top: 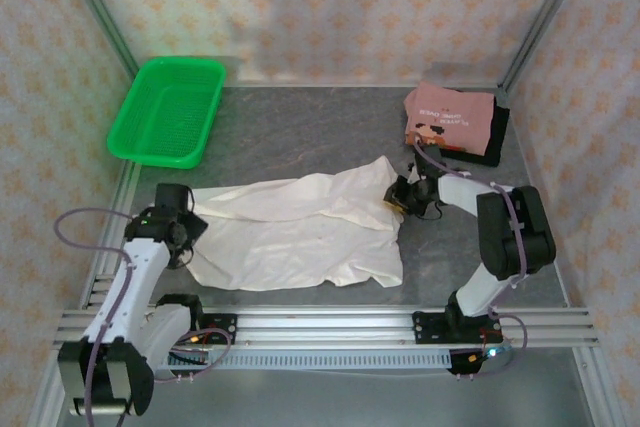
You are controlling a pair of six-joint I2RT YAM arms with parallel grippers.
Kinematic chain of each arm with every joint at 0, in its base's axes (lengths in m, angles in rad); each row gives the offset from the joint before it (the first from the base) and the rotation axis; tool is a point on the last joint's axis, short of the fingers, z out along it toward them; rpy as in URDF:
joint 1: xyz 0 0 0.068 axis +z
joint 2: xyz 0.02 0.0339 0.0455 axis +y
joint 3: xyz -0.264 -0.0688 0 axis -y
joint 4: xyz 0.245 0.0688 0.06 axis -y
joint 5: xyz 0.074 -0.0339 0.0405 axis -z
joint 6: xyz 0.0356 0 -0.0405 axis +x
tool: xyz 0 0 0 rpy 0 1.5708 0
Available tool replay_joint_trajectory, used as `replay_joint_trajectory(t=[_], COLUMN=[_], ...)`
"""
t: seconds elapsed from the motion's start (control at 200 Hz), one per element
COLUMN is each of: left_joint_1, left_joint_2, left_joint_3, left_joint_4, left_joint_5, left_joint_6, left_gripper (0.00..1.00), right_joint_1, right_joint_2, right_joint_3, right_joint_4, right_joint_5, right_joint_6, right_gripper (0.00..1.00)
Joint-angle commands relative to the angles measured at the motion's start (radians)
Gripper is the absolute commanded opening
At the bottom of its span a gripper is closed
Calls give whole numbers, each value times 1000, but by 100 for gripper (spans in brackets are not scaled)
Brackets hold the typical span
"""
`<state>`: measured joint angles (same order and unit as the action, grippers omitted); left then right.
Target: Fold and stack the t-shirts
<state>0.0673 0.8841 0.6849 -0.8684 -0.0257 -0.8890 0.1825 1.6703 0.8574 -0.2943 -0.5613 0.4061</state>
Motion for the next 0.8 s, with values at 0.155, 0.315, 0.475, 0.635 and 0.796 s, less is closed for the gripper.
replay_joint_trajectory(t=[0.155,0.315,0.475,0.635,0.796], left_joint_1=[-21,-56,-131,-153,-153], left_joint_2=[67,120,168,257,336], left_joint_3=[270,295,245,215,229], left_joint_4=[-59,-7,81,10,59], left_joint_5=[-125,-115,-60,-45,4], left_joint_6=[233,268,250,198,214], left_gripper=[82,83,82,80,80], right_joint_1=[-72,-113,-130,-141,-146], right_joint_2=[-31,-33,23,51,-25], right_joint_3=[102,201,264,304,296], right_joint_4=[-204,-327,-341,-341,-306], right_joint_5=[303,437,460,453,336], right_joint_6=[-77,-198,-257,-250,-256], right_gripper=[0,0,4,16,48])
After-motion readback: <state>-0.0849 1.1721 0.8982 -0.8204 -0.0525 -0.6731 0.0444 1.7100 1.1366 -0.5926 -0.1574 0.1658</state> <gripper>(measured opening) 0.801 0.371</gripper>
